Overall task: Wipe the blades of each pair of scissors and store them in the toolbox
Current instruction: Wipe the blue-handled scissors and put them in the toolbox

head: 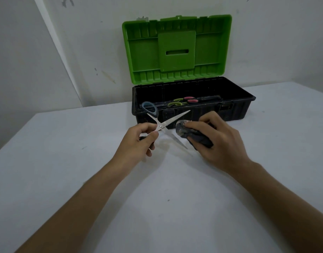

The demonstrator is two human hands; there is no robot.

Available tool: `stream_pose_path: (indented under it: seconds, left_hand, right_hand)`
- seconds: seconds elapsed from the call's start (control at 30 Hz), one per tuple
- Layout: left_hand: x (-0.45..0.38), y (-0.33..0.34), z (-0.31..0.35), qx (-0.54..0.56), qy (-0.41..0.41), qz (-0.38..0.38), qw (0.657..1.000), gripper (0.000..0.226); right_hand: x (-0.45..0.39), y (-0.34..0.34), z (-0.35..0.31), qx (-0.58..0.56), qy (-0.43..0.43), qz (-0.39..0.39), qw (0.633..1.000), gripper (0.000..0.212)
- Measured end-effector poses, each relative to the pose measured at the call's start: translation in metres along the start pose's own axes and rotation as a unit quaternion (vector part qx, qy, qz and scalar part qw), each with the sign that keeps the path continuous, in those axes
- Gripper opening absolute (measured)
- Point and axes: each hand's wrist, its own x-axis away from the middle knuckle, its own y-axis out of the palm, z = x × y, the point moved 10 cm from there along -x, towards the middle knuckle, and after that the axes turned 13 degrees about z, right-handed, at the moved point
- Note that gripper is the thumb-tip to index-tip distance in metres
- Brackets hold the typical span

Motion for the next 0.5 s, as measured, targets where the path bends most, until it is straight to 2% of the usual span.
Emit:
stream_pose_path:
  seconds: [0.17, 0.3, 0.5]
  left_hand:
    - [0.005, 0.006, 0.0, -0.002, -0.015, -0.022, 1.0, 0.014]
    - [0.011, 0.014, 0.008, -0.02, 0.004, -0.038, 0.999, 0.014]
    - [0.016, 0.017, 0.015, -0.04, 0.021, -0.029, 0.999, 0.016]
  right_hand:
    - [0.0, 0.002, -0.002, 0.014, -0.012, 0.002, 1.0, 0.032]
    - [-0.003, 0.0, -0.014, 0.028, -0.039, 0.012, 0.999, 0.029]
    - [-0.001, 0.016, -0.018, 0.053, -0.007, -0.024, 0.998, 0.027]
